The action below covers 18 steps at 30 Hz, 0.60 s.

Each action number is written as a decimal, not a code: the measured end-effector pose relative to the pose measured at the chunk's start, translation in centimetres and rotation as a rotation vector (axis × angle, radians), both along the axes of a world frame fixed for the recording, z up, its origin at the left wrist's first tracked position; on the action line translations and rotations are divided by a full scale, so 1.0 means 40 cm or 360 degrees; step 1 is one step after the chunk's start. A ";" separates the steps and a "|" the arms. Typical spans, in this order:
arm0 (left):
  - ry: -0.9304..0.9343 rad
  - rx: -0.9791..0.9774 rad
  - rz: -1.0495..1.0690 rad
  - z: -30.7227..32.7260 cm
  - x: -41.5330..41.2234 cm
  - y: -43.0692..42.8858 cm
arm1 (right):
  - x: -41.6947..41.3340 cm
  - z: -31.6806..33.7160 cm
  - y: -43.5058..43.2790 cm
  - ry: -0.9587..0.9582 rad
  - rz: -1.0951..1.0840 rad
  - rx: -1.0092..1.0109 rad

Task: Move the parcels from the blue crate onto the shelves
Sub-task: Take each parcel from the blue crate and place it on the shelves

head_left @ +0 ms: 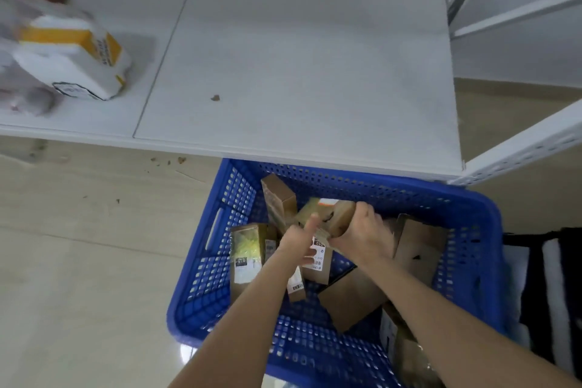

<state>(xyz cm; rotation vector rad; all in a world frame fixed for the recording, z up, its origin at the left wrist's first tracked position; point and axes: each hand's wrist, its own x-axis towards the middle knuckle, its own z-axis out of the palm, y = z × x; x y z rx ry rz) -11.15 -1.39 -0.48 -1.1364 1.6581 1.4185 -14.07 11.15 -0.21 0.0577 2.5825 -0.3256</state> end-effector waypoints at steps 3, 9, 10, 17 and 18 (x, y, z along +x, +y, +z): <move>-0.0008 0.0280 0.0521 0.210 0.000 -0.021 | 0.040 0.193 -0.029 0.0200 0.0302 -0.0013; 0.0081 0.0242 0.0553 0.583 0.040 -0.105 | 0.074 0.590 -0.036 0.0407 0.0919 -0.0542; 0.0129 0.0215 0.0515 0.640 0.046 -0.117 | 0.072 0.649 -0.037 0.0436 0.0914 -0.0623; 0.0376 0.0389 0.0329 1.033 0.097 -0.155 | 0.011 0.968 -0.008 -0.0005 -0.0326 -0.0943; 0.0395 0.0395 0.0279 1.073 0.107 -0.164 | 0.004 1.008 -0.001 -0.0176 -0.0511 -0.1072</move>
